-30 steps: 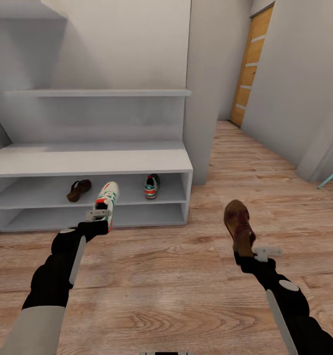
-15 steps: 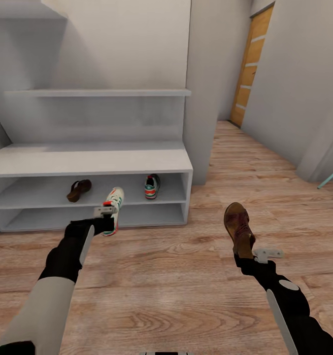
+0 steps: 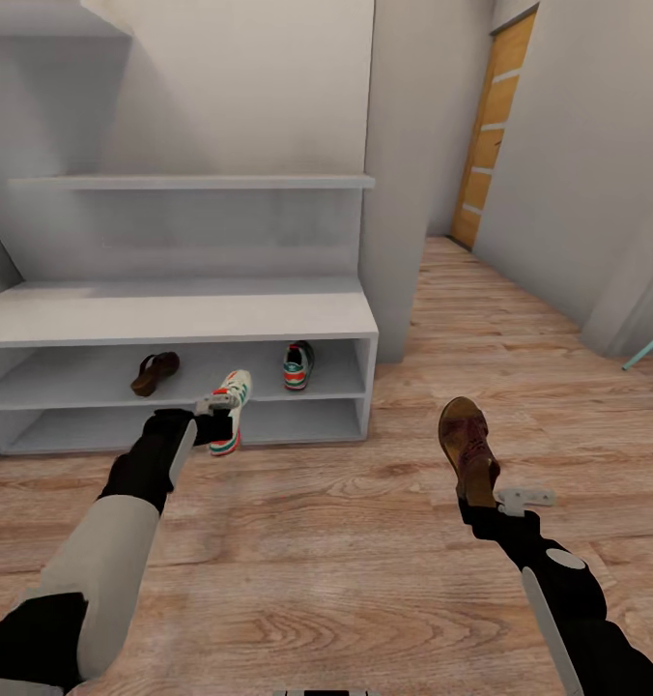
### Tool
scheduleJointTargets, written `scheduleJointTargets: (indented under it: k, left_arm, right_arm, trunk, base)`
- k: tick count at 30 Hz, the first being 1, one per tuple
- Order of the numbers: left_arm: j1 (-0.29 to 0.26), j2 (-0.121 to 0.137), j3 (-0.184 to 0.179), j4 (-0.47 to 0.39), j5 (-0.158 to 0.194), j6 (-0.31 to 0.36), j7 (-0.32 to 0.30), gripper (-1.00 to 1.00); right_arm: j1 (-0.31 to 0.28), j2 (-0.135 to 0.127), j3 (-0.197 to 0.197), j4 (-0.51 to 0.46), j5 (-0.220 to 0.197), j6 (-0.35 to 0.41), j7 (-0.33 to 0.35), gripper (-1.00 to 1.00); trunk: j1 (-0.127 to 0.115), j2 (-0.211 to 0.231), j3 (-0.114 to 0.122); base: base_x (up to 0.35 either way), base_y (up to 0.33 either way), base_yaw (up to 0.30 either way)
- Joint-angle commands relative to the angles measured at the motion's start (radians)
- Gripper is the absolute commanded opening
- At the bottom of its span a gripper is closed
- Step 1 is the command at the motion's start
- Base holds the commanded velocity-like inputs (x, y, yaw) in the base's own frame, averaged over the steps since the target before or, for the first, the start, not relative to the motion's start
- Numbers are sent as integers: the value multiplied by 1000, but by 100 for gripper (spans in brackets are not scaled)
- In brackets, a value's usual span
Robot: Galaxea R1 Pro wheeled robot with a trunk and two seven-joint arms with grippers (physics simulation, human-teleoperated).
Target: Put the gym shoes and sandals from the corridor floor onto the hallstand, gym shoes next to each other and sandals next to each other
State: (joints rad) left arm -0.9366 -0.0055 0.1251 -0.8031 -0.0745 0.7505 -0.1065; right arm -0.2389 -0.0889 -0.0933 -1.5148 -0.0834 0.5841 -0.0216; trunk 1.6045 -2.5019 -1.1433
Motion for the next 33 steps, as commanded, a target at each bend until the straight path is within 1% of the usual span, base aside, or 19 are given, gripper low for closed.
scheduleJointTargets:
  k: [1,6,9,22,24,29,33]
  left_arm:
    - [-14,-1,3,18,-9,4,-9,-100]
    - [-80,-2,4,140,-8,4,-10,-100]
    - [-106,-2,4,182,-7,4,-10,-100]
    - [-139,0,9,203,-5,1,-10,-100]
    - [-142,1,9,213,-5,0,-11,-100]
    - [-167,1,10,269,-4,0,-11,-100]
    - [-187,1,10,284,-5,0,-11,-100]
  right_arm:
    - [0,0,0,-1,-9,5,-3,-100]
    - [0,0,0,-1,-9,5,-2,-100]
    - [0,0,0,-1,-9,5,-3,-100]
    - [0,1,0,-1,-9,5,-3,-100]
    - [0,1,0,-1,-9,5,-3,-100]
    - [0,2,0,-1,-9,5,-3,-100]
    - [0,2,0,-1,-9,5,-3,-100]
  trunk:
    - [0,0,-1]
    - [0,0,-1]
    - [0,0,-1]
    - [0,0,-1]
    - [0,0,-1]
    - [0,0,-1]
    - [0,0,-1]
  base:
    - [0,0,0]
    - [0,0,0]
    - [0,0,0]
    - [0,0,0]
    - [0,0,0]
    - [0,0,0]
    - [0,0,0]
